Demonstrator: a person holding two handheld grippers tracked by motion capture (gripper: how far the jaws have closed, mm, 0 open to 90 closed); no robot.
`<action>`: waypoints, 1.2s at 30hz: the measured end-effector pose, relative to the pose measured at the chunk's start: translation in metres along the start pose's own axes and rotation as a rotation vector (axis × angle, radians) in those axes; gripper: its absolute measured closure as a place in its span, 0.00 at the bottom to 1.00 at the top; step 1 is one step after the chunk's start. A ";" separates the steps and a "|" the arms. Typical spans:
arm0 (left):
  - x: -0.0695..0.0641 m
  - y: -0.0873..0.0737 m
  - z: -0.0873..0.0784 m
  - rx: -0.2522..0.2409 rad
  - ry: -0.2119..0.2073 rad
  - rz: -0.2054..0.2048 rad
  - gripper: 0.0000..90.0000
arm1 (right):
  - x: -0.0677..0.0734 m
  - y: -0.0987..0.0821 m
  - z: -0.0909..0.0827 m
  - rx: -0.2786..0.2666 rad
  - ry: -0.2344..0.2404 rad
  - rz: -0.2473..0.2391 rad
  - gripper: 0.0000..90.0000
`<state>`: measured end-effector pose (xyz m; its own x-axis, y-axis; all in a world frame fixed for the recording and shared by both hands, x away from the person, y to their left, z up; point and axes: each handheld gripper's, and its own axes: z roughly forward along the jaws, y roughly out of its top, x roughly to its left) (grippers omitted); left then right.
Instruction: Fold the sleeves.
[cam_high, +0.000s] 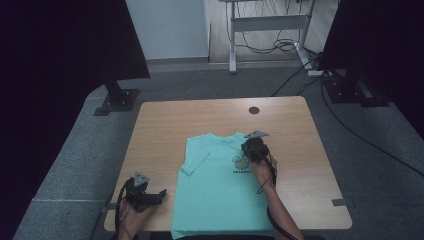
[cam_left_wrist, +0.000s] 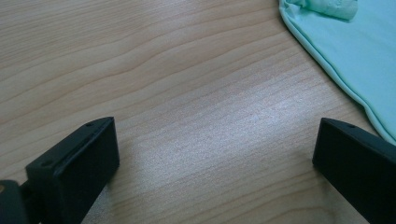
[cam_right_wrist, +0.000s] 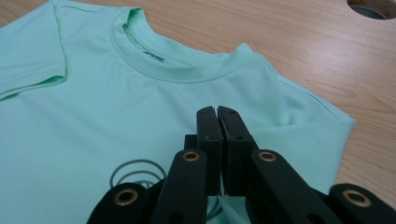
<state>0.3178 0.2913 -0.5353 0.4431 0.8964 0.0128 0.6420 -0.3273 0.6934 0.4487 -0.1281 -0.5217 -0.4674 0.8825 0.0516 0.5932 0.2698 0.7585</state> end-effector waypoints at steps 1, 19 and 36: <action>0.000 0.000 0.000 0.000 0.000 0.000 0.01 | 0.001 0.001 0.001 -0.001 0.000 -0.005 0.97; 0.000 0.000 0.000 0.000 0.000 0.000 0.01 | 0.017 0.009 0.020 0.007 0.023 -0.002 0.96; 0.000 0.000 0.000 0.000 -0.002 0.003 0.01 | 0.017 0.011 0.015 0.014 0.045 0.009 0.64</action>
<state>0.3174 0.2912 -0.5353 0.4464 0.8947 0.0130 0.6407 -0.3297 0.6933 0.4570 -0.1049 -0.5223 -0.4907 0.8669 0.0878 0.6063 0.2674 0.7490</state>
